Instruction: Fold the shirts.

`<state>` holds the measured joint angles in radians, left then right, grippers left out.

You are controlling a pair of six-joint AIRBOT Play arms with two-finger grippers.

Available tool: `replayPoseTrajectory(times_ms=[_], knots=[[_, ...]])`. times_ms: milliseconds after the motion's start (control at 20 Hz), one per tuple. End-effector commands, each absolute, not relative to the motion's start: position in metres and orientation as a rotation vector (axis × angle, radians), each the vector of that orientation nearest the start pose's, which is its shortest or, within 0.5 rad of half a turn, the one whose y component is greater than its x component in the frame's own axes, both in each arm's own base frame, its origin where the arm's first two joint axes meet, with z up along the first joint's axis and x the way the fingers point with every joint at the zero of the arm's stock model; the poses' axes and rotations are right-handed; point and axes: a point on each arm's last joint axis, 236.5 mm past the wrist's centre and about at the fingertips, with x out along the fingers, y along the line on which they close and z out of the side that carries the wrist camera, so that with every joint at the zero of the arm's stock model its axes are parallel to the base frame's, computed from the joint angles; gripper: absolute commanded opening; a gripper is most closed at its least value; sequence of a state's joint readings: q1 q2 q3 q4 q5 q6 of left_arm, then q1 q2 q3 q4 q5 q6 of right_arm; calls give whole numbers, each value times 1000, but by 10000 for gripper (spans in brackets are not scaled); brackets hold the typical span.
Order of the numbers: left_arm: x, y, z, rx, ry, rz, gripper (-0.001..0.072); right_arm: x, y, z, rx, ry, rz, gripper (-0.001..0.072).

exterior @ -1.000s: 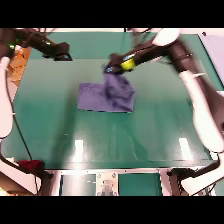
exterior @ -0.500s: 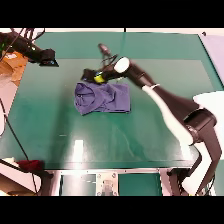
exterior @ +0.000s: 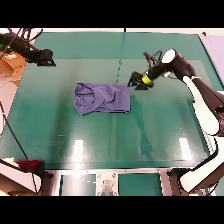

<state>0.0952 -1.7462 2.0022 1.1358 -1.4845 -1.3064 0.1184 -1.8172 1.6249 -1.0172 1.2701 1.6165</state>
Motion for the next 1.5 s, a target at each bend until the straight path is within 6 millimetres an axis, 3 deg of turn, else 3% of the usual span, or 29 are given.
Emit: replayPoseTrajectory(times_ms=[0, 250, 300, 400, 500, 600, 750, 900, 1050, 1250, 1450], knots=[[506, -47, 100, -115, 1138, -409, 23, 441, 175, -75, 599, 1500, 424, 541], [506, -47, 99, -115, 1141, -409, 22, 438, 215, -99, 741, 1511, 544, 539], [506, -47, 99, -115, 1141, -409, 22, 439, 225, -100, 763, 1503, 563, 488], [506, -48, 99, -115, 1141, -410, 22, 440, 243, -102, 774, 1484, 583, 333], [505, -48, 99, -115, 1142, -410, 22, 442, 258, -95, 769, 1458, 618, 30], [504, -48, 99, -115, 1148, -412, 22, 450, 273, -61, 809, 1401, 719, 23], [501, -48, 98, -114, 1160, -416, 22, 471, 268, 33, 782, 1239, 863, 23], [501, -48, 98, -115, 1160, -416, 22, 497, 210, 134, 810, 1053, 833, 22], [497, -50, 97, -117, 1178, -425, 23, 511, 126, 193, 886, 917, 706, 23], [485, -51, 93, -118, 1228, -442, 22, 506, -8, 234, 967, 738, 481, 23], [484, -51, 94, -155, 1239, -418, 22, 483, -141, 236, 1042, 603, 226, 23]])
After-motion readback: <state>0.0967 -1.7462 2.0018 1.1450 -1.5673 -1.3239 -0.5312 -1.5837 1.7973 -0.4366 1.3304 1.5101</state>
